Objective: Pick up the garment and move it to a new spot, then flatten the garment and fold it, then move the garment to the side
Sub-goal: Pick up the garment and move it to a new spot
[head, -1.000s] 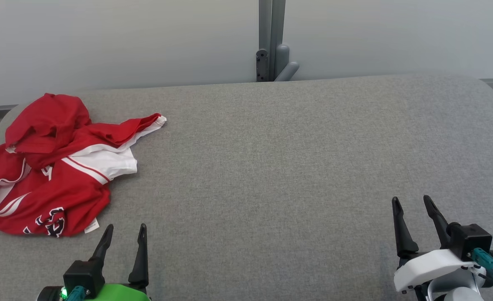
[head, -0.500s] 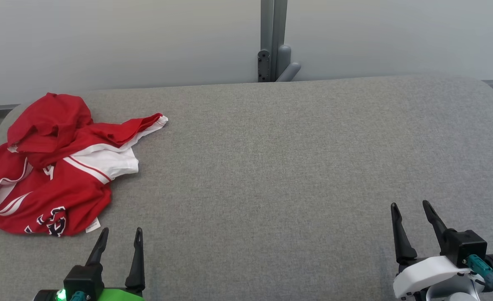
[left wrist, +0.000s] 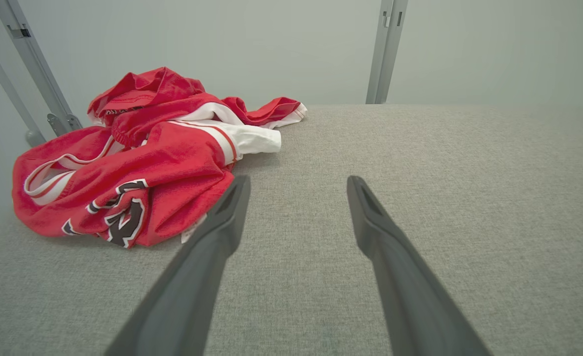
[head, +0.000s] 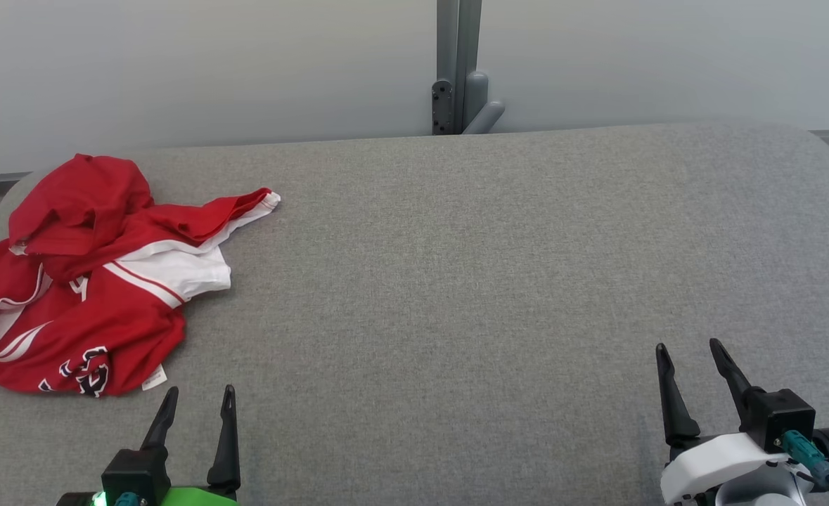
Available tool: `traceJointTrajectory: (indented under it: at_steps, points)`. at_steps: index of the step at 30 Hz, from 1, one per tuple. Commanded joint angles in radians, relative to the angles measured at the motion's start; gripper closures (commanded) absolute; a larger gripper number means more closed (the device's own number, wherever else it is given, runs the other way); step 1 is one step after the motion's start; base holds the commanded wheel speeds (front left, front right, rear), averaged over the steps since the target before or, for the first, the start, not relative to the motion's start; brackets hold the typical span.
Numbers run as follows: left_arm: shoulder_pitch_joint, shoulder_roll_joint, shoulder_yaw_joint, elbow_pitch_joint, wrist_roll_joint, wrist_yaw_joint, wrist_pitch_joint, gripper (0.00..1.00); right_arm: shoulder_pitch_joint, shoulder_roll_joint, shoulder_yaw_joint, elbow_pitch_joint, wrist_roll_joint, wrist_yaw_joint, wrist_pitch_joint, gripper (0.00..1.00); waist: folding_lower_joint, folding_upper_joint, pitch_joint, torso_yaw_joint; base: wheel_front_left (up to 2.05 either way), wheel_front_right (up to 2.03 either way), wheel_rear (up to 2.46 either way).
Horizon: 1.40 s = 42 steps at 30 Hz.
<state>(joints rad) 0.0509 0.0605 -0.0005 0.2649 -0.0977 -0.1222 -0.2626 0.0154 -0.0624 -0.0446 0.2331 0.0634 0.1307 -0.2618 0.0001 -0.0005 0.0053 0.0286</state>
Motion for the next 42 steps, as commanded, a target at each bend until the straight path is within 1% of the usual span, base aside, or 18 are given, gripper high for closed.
traceJointTrajectory:
  at_steps: [1,8,12,16,20,25,31,34,36,39,42]
  points:
    - [0.0,0.0,0.005,0.002,-0.006,-0.001,-0.003,0.0,0.01,0.0,-0.002,0.003,0.005,0.0,-0.005,0.0,-0.0001,0.0005,0.001,0.0,0.0,0.0,0.0]
    - [-0.009,-0.005,0.009,0.008,-0.007,-0.007,-0.003,0.0,0.014,-0.002,-0.003,0.005,0.009,0.0,-0.005,0.0,-0.0001,0.0005,0.004,0.003,0.0,0.0,0.0]
    - [-0.02,-0.006,0.003,0.009,-0.01,-0.006,-0.003,0.0,0.026,0.0,-0.008,0.003,0.012,0.0,-0.005,0.0,-0.0001,0.0005,0.001,0.033,0.0,0.0,0.0]
    - [-0.024,-0.007,0.001,0.011,-0.012,-0.007,-0.003,0.0,0.043,0.003,0.001,0.01,0.017,0.0,-0.005,0.0,-0.0001,0.0005,-0.01,0.105,0.0,0.0,0.0]
    - [-0.004,-0.008,0.016,0.007,-0.02,-0.004,-0.003,0.0,0.057,0.006,0.021,0.011,0.02,0.0,-0.004,0.0,-0.0001,0.0005,-0.028,0.209,0.0,0.0,0.0]
    - [0.048,-0.008,0.064,-0.002,-0.03,0.005,-0.003,0.0,0.048,0.009,0.072,0.016,0.025,0.0,-0.004,0.0,-0.0001,0.0005,-0.052,0.334,0.0,0.0,0.0]
    - [0.096,-0.009,0.119,-0.02,-0.043,0.007,-0.002,0.0,0.024,0.01,0.122,0.024,0.032,0.0,-0.004,0.0,-0.0001,0.0005,-0.06,0.399,0.0,0.0,0.0]
    - [0.109,-0.009,0.138,-0.03,-0.049,0.006,-0.002,0.0,0.021,0.01,0.138,0.026,0.034,0.0,-0.004,0.0,-0.0001,0.0005,-0.057,0.41,0.0,0.0,0.0]
    - [0.112,-0.009,0.141,-0.041,-0.06,0.009,-0.002,0.0,0.021,0.011,0.147,0.024,0.035,0.0,-0.004,0.0,-0.0001,0.0005,-0.046,0.406,0.0,0.0,0.0]
    - [0.085,-0.009,0.129,-0.056,-0.08,0.018,-0.002,0.0,0.012,0.004,0.149,0.018,0.026,0.0,-0.004,0.0,-0.0001,0.0005,-0.008,0.383,0.0,0.0,0.0]
    - [0.036,-0.01,0.1,-0.058,-0.108,0.019,-0.002,0.0,-0.01,-0.02,0.143,0.006,0.018,0.0,-0.004,0.0,-0.0001,0.0005,0.053,0.35,0.0,0.0,0.0]
